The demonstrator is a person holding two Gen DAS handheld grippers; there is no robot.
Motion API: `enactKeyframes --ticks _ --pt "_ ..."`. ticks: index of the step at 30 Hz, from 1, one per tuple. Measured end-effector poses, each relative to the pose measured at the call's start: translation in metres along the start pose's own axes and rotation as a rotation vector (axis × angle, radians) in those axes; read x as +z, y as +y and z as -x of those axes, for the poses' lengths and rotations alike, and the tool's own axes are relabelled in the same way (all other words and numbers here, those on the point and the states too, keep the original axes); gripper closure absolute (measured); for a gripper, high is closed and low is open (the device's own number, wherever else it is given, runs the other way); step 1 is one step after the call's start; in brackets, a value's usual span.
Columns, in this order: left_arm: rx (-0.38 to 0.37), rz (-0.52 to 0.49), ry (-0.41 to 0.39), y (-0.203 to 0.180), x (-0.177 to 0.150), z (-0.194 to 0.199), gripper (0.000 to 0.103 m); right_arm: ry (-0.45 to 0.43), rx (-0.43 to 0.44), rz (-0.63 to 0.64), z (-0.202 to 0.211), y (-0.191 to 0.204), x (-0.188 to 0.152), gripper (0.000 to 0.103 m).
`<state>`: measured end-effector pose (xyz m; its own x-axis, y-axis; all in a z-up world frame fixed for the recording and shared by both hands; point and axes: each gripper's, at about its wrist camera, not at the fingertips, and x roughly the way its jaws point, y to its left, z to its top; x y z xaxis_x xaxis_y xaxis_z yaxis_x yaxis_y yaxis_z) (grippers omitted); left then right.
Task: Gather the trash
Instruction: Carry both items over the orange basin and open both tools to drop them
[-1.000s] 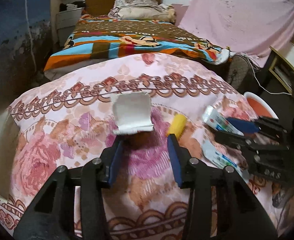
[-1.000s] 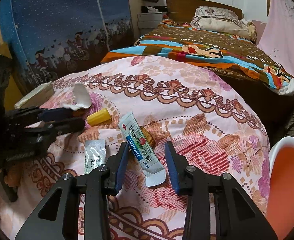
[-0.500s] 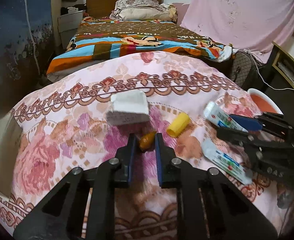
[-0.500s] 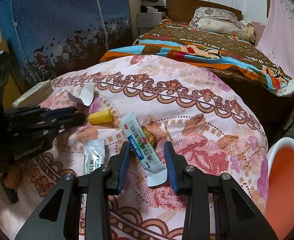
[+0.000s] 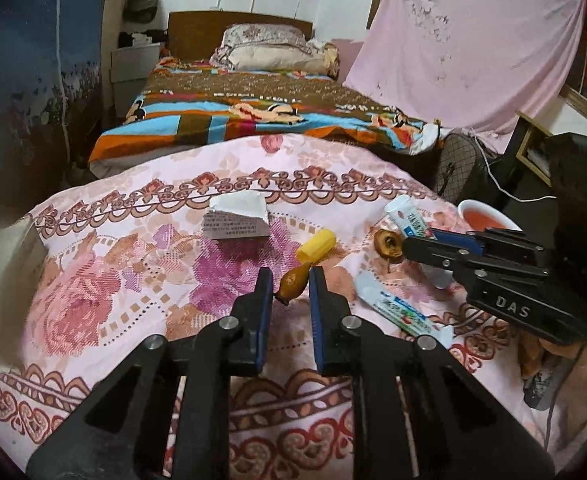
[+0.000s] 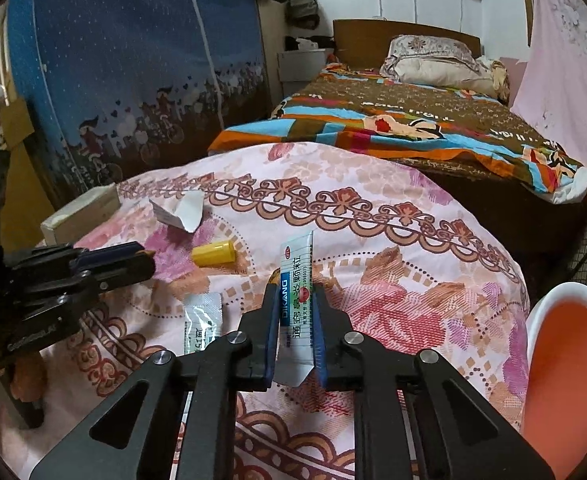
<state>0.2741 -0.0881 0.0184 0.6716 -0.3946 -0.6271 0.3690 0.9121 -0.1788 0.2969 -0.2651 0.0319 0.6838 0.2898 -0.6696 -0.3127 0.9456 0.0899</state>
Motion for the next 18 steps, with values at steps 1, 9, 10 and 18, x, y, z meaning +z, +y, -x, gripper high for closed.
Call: enactKeyframes --ticks 1,9,10,18 --pt "0.001 -0.001 -0.013 -0.001 0.000 0.003 0.101 -0.005 0.001 -0.003 0.001 0.000 0.000 0.090" --pt "0.053 -0.059 -0.190 -0.023 -0.002 0.038 0.101 -0.182 -0.009 -0.004 0.035 0.002 -0.003 0.090" --pt "0.058 -0.067 -0.209 -0.026 -0.003 0.042 0.101 -0.212 -0.013 -0.006 0.040 0.002 -0.004 0.090" --pt "0.019 -0.100 -0.377 -0.061 0.004 0.073 0.101 -0.530 -0.026 -0.067 0.103 -0.011 -0.017 0.090"
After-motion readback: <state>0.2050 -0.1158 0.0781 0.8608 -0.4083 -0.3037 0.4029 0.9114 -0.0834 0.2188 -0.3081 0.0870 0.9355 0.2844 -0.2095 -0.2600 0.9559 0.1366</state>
